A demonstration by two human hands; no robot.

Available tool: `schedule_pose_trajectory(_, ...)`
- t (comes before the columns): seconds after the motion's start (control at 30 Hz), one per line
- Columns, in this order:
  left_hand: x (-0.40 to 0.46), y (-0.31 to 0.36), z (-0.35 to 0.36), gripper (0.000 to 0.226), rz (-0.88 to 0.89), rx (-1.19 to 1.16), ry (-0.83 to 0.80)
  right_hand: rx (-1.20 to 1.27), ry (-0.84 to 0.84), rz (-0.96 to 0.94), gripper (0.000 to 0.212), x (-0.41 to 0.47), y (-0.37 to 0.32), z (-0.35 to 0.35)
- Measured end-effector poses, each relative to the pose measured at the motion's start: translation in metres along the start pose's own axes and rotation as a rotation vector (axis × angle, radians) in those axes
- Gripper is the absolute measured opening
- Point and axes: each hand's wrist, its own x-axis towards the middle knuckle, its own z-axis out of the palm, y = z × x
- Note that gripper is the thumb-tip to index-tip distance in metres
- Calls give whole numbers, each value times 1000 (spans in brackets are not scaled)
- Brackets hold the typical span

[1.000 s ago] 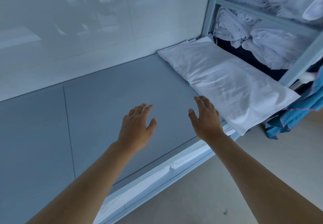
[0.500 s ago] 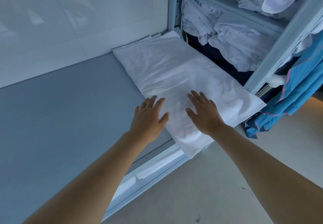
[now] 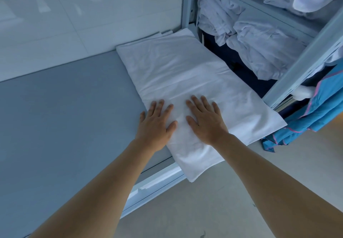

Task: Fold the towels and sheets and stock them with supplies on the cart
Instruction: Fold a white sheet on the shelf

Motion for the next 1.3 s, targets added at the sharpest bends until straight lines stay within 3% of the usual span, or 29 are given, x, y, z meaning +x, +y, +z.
schedule_pose_trajectory(0.4,-92,-72,-14,68,-20,-1,21,18,2,-33,66,-43,-102,20)
schedule_pose_trajectory(1.13,-341,-341,-84,68,-192,-31,67,43,-31,-181,67,-113,-462,73)
schedule_pose_trajectory(1.3,-383,-365,-93,62,-176,-70,102,121,96,-325,50,-97,-525,74)
